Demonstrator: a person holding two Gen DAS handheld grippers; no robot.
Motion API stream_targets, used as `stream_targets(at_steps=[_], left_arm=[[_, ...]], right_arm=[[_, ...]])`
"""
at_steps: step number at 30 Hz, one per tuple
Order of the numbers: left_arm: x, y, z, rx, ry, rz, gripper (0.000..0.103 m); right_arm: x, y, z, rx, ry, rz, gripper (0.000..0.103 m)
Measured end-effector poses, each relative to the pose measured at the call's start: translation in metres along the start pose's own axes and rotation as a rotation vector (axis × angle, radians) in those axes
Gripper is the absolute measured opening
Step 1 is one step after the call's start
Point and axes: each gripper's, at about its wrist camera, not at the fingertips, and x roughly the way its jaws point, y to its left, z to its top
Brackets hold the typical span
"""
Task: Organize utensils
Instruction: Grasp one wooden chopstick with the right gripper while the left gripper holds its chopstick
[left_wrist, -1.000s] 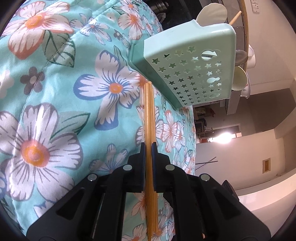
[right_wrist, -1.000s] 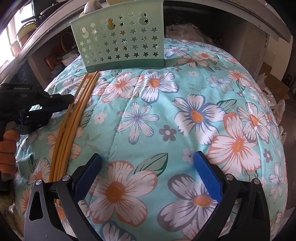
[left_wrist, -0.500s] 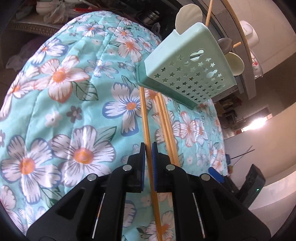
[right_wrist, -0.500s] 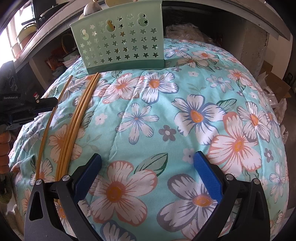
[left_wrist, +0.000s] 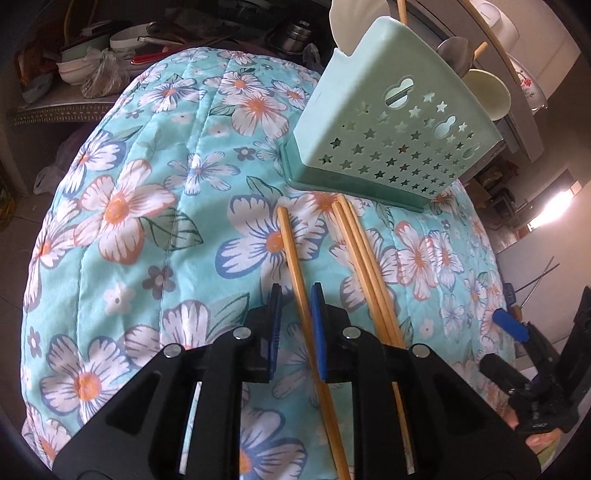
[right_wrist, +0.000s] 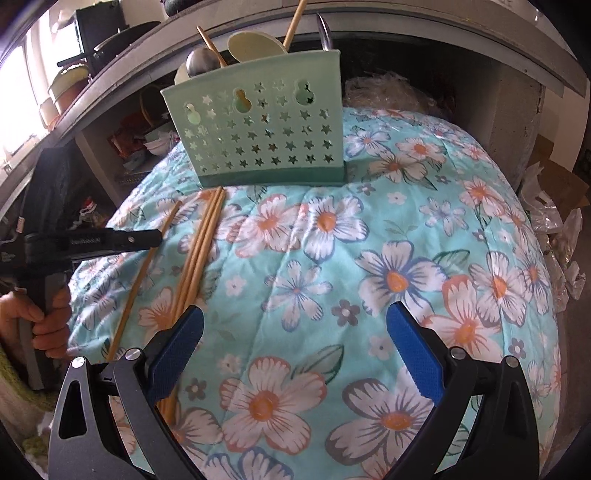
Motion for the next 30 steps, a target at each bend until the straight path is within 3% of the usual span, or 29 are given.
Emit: stream_targets(at_steps=[5, 10, 16, 25, 30], left_arm=[[0.005, 0.007, -0.004, 0.007, -0.01, -0.005, 0.014], [0.005, 0.013, -0.005, -0.006, -0.015, -0.028, 0.011], [0.006, 0.016, -0.006, -0.018, -0.017, -0.052, 0.01], [0.006, 0.019, -0.005, -0.031, -0.017, -0.07, 0.01], [0.005, 0.019, -0.006, -0.034, -0.018, -0.072, 0.01]], right_arm=[[0.021, 0.013, 0.019, 0.041, 0.05, 0.135, 0.078], [0.056, 0.022, 0.026, 0.113, 0.16, 0.232, 0.042], [0.079, 0.03, 0.023, 0.172, 0.232, 0.31, 0.02], [0.093, 0.038, 0.021, 0.182, 0.251, 0.353, 0.007], [0.09, 0.032, 0.019, 0.202, 0.241, 0.365, 0.007]])
